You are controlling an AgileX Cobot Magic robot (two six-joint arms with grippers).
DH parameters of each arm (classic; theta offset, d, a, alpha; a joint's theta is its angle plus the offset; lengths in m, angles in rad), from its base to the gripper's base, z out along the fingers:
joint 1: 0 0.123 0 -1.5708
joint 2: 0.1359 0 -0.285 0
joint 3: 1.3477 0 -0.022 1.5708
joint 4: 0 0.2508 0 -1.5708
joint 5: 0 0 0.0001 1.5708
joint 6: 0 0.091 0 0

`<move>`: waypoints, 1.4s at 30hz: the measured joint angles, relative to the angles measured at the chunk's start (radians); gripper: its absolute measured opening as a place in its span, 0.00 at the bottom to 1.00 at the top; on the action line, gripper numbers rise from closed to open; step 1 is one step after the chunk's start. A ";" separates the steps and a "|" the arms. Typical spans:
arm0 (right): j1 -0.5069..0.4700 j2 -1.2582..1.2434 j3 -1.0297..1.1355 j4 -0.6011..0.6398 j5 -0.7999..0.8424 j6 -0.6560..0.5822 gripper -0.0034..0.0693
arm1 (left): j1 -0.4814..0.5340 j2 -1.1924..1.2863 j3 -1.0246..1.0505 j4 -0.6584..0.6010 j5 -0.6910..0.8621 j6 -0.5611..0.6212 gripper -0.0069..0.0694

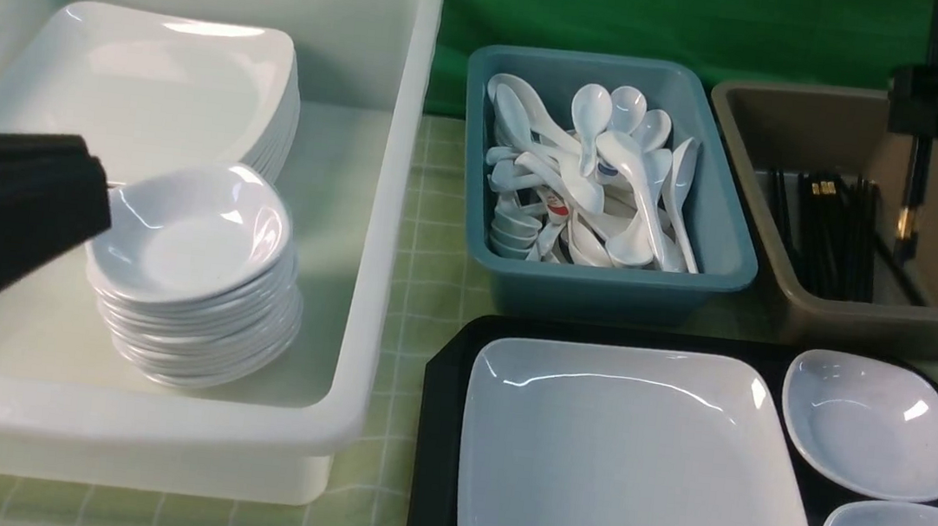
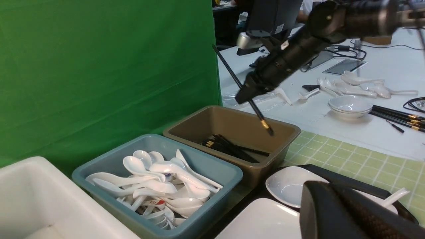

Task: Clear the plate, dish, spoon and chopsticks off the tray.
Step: Use the right arm to put the chopsticks into the small storage box on the right, then use the right arm to grab a soup spoon from the plate

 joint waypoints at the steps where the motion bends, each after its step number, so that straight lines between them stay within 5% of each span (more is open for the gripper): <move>1: -0.011 0.040 -0.033 0.018 -0.018 0.004 0.23 | 0.000 0.000 0.000 0.000 0.000 0.000 0.10; 6: -0.026 0.199 -0.095 0.028 -0.082 0.029 0.29 | 0.000 0.000 0.000 0.000 0.008 -0.001 0.10; 13: -0.026 0.217 -0.096 -0.012 -0.028 0.032 0.67 | 0.000 0.000 0.000 0.028 0.008 0.000 0.10; 16: -0.026 0.167 -0.096 -0.055 0.039 0.032 0.68 | 0.000 0.000 0.000 0.071 0.017 0.000 0.10; 23: 0.025 -0.063 -0.079 -0.299 0.363 0.027 0.54 | 0.000 0.009 0.000 0.162 0.088 0.000 0.10; 28: 0.137 -0.280 0.150 -0.397 0.658 0.027 0.51 | 0.000 0.035 0.000 0.173 0.154 0.000 0.10; 34: 0.190 -0.409 0.588 -0.465 0.643 -0.046 0.64 | 0.000 0.039 0.000 0.115 0.158 -0.007 0.10; 42: 0.190 -0.411 0.820 -0.602 0.419 -0.074 0.76 | 0.000 0.039 0.000 0.104 0.165 -0.008 0.10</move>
